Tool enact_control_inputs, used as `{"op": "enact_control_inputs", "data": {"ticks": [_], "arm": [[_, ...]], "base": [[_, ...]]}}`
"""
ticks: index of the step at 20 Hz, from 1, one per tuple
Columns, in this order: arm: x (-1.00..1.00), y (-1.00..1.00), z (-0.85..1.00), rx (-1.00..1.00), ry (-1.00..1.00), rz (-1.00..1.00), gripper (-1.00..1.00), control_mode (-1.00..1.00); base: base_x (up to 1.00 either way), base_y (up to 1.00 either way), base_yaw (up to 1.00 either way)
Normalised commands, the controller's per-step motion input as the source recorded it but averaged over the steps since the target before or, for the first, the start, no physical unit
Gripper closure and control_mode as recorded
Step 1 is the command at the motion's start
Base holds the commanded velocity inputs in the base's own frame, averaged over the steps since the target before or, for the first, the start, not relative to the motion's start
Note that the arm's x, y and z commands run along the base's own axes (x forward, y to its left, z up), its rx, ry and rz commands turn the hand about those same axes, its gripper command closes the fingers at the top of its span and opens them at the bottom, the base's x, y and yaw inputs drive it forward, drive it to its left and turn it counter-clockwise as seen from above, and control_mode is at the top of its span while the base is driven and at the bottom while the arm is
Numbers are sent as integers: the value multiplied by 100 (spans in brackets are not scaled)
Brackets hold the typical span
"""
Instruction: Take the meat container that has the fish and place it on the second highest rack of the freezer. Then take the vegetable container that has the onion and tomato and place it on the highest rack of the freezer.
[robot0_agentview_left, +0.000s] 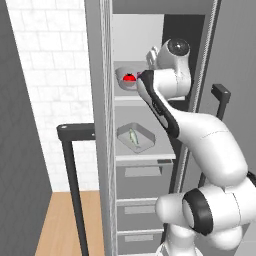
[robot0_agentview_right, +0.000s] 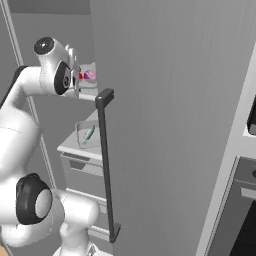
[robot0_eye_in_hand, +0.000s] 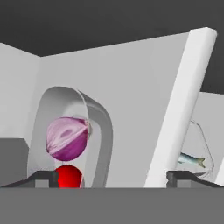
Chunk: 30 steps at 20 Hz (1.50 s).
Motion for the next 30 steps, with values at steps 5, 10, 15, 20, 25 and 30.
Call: {"op": "enact_control_inputs", "data": {"ticks": [5,10,15,20,25,30], "arm": [[-100,-1,34,1,-4,5,-100,-100],[-100,0,15,0,9,5,-100,-100],[-100,0,4,0,16,2,-100,-100],[-100,0,0,-5,19,0,-100,-100],[-100,-15,-18,-9,4,1,-100,-100],[-100,-18,-70,-6,0,1,-100,-100]], "base": [[0,0,0],[0,0,0],[0,0,0],[0,0,0],[0,0,0],[0,0,0]]}}
